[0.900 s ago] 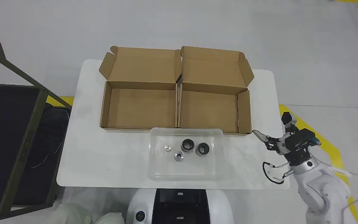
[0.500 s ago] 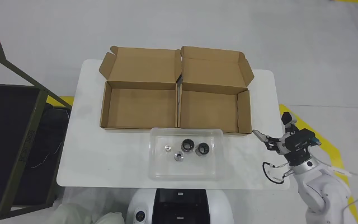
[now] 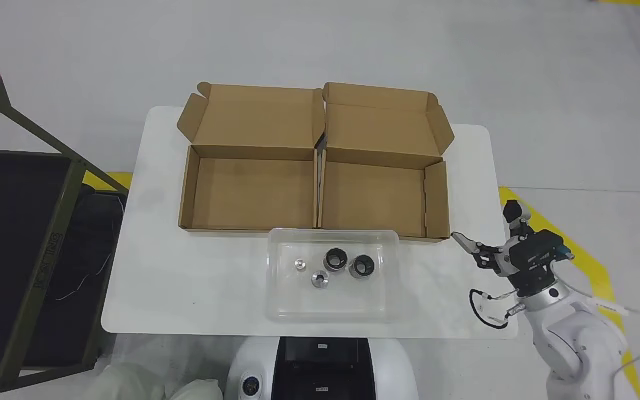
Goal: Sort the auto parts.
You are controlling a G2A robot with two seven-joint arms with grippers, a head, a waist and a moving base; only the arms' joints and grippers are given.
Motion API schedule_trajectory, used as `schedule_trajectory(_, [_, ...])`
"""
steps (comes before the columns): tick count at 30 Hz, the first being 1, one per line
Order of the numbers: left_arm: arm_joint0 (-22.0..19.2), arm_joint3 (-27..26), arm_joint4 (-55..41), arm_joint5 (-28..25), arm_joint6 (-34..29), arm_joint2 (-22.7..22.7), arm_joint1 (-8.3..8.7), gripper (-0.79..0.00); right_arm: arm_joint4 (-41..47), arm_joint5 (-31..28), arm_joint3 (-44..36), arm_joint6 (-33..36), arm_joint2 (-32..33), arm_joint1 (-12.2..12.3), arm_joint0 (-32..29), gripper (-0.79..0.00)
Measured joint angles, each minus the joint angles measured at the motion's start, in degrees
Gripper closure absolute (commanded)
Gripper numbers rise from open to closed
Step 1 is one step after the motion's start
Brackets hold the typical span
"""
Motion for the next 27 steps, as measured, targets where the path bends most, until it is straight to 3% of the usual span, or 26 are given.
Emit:
schedule_trajectory(10, [0.0, 0.0, 0.0, 0.0, 0.0, 0.0, 0.00, -0.785, 0.8, 1.2, 0.5, 1.4, -1.2, 0.1, 0.2, -0.785])
schedule_trajectory(27, [0.0, 0.0, 0.0, 0.0, 0.0, 0.0, 0.00, -0.785, 3.0, -4.8, 2.1, 6.1, -10.0, 0.6, 4.8, -0.785])
